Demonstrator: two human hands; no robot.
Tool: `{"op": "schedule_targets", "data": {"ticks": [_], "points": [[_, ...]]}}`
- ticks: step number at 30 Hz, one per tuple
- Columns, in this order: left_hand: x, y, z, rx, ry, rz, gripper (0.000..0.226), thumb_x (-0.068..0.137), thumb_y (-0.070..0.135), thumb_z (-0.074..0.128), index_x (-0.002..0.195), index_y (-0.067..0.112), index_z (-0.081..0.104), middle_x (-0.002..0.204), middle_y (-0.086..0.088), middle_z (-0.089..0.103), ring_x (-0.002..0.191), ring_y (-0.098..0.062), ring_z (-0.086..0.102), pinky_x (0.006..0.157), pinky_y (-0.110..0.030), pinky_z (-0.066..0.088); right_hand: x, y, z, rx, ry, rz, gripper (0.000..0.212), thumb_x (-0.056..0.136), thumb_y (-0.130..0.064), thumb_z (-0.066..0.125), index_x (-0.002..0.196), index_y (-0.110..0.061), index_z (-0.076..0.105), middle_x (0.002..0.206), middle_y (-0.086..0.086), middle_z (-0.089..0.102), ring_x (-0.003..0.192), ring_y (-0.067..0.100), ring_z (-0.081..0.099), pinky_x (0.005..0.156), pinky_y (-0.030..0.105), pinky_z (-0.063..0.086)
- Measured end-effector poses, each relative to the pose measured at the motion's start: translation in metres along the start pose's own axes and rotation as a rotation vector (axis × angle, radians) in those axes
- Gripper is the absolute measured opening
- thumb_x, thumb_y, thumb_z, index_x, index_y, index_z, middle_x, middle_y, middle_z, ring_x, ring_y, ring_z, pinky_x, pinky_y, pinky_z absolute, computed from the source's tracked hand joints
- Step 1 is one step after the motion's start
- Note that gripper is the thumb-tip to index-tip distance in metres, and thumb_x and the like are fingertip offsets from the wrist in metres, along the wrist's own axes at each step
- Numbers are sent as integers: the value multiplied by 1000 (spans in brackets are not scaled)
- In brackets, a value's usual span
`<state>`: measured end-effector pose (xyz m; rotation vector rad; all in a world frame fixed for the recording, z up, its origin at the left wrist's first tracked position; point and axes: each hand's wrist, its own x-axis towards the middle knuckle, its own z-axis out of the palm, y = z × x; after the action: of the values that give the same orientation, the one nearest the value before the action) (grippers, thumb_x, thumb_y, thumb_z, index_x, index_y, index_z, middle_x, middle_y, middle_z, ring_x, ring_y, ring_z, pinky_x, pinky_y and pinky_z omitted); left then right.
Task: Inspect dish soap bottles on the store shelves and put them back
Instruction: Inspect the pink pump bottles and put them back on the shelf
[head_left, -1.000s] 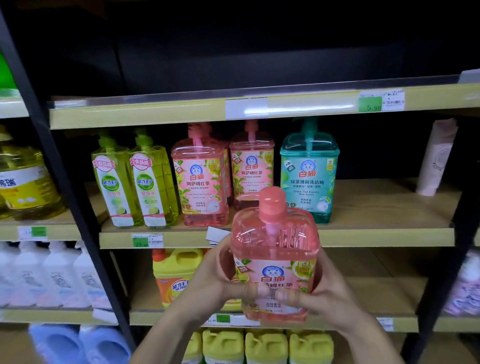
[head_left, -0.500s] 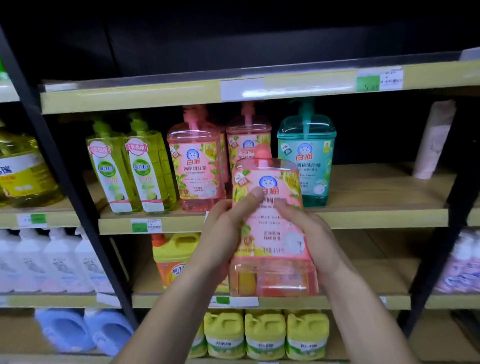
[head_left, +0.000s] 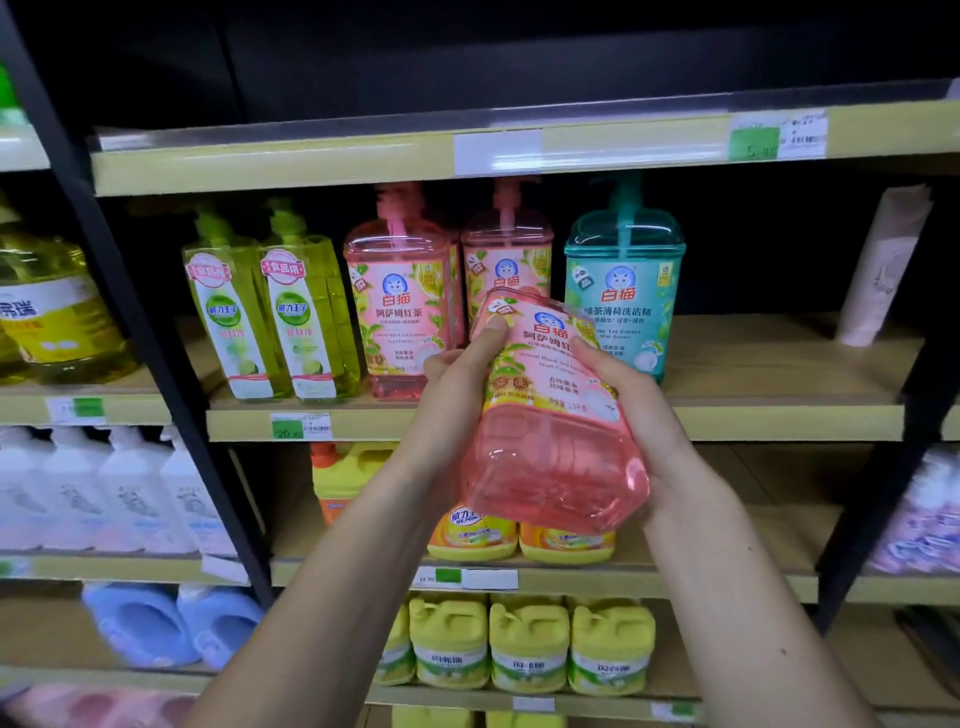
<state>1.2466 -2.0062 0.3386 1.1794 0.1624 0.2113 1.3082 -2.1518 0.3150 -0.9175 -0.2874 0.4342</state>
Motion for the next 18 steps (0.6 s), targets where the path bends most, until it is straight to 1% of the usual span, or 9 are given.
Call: {"op": "schedule_targets", "data": {"ticks": [3, 5, 7, 9, 11, 13, 14, 15, 18], "points": [[2, 1, -4, 43, -8, 15, 70, 95, 55, 76, 149, 19, 48, 138, -16, 70, 112, -37, 78, 103, -63, 58, 3, 2, 1, 26, 4, 6, 16, 92, -29, 77, 92, -18, 89, 112, 17, 81, 93, 30, 82, 75, 42, 65], [5, 3, -9, 103, 2, 13, 57, 101, 54, 69, 144, 20, 52, 133, -12, 74, 112, -34, 78, 104, -62, 58, 3, 0, 1, -1, -9, -5, 16, 92, -29, 77, 97, -18, 88, 113, 17, 81, 96, 31, 82, 77, 44, 66], [8, 7, -12, 190, -17, 11, 44, 107, 49, 61, 141, 21, 59, 128, -6, 78, 115, -30, 77, 108, -60, 56, 2, -1, 6, -72, 28, -17, 30, 88, -31, 82, 114, -16, 83, 116, 17, 80, 103, 35, 80, 88, 52, 65], [8, 8, -11, 303, -55, 35, 44, 105, 55, 62, 137, 26, 60, 127, 0, 79, 117, -26, 77, 108, -56, 56, 2, -1, 14, -169, 97, -58, 50, 82, -34, 88, 126, -14, 76, 116, 16, 81, 106, 37, 79, 97, 58, 61], [8, 7, -10, 385, -77, 70, 65, 93, 70, 68, 141, 29, 55, 127, 8, 78, 114, -18, 77, 102, -47, 61, 1, -2, 19, -280, 153, -131, 52, 80, -42, 90, 123, -16, 77, 109, 9, 83, 100, 31, 81, 94, 56, 63], [10, 5, -13, 366, -81, 114, 62, 92, 72, 70, 137, 30, 58, 112, 17, 82, 101, -8, 80, 81, -30, 66, -2, -3, 21, -351, 187, -176, 48, 82, -58, 81, 115, -23, 81, 106, 1, 84, 98, 24, 82, 93, 49, 63], [11, 4, -15, 329, -91, 106, 56, 93, 71, 69, 133, 32, 62, 108, 15, 83, 97, -10, 82, 74, -30, 67, -6, -4, 21, -369, 201, -196, 42, 87, -62, 73, 109, -28, 83, 106, -3, 84, 99, 21, 81, 93, 45, 62], [12, 3, -18, 284, -92, 78, 57, 91, 72, 69, 132, 33, 66, 109, 10, 84, 97, -16, 83, 72, -35, 68, -9, -5, 20, -385, 204, -218, 33, 93, -61, 66, 103, -36, 84, 105, -6, 84, 100, 18, 81, 92, 41, 60], [15, -2, -20, 185, -82, 5, 75, 76, 82, 70, 129, 29, 74, 116, -6, 83, 103, -32, 82, 77, -49, 68, -20, -6, 16, -452, 141, -279, 25, 94, -53, 57, 91, -54, 82, 104, -17, 82, 99, 2, 77, 90, 35, 56]]}}
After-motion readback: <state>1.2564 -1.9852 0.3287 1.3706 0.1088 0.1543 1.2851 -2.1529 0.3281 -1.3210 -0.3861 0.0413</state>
